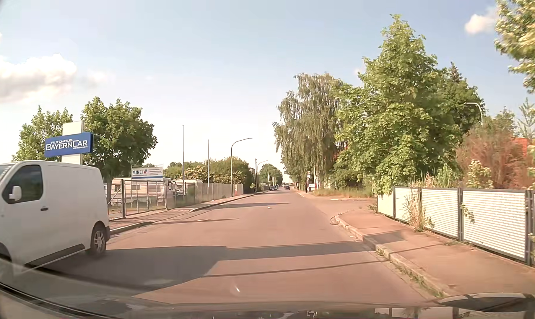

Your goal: Follow the waypoints while adhering to traffic rules and regulations

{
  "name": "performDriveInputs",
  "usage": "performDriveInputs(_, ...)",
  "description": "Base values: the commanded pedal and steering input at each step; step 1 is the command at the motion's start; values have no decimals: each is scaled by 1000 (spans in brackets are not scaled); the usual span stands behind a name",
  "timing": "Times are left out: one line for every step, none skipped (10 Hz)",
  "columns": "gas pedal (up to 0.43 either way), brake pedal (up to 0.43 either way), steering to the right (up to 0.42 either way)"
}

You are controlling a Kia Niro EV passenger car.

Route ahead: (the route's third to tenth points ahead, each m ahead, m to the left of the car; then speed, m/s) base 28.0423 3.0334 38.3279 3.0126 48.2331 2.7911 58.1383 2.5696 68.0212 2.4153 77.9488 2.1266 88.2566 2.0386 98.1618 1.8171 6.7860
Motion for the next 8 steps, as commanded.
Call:
performDriveInputs(0, 79, 3)
performDriveInputs(0, 79, 2)
performDriveInputs(0, 79, 2)
performDriveInputs(0, 85, 1)
performDriveInputs(0, 104, -4)
performDriveInputs(0, 116, -8)
performDriveInputs(0, 116, -8)
performDriveInputs(0, 116, -4)
